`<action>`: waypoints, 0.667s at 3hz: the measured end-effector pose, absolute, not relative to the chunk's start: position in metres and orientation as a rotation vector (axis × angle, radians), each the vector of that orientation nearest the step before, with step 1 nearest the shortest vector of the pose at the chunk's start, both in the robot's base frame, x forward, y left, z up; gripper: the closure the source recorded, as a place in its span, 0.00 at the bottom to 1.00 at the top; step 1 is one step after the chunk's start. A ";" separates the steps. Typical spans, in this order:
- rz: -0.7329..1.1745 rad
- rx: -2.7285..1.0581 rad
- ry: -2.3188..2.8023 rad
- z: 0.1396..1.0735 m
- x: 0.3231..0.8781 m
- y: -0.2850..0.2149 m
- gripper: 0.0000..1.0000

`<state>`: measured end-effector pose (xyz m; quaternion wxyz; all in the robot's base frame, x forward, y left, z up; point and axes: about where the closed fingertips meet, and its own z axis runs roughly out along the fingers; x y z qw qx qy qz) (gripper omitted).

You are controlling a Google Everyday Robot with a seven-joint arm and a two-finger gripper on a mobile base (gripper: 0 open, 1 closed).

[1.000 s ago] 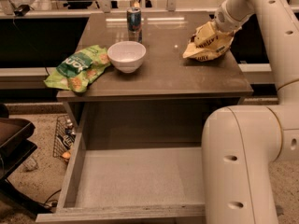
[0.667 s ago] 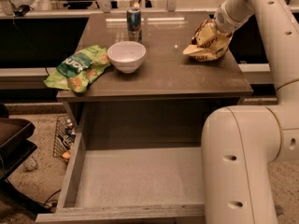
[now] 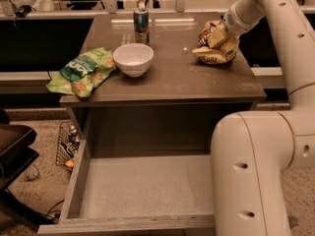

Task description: Place brown chip bag into top drawer

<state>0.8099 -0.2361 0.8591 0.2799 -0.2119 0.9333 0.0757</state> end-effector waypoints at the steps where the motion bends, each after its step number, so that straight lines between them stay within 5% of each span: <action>1: 0.202 -0.568 2.502 0.860 0.810 -0.236 1.00; 2: 0.200 -0.566 2.497 0.863 0.809 -0.238 1.00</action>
Offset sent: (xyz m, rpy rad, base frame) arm -0.0671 -0.0498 0.1242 -0.0116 -0.2436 -0.0539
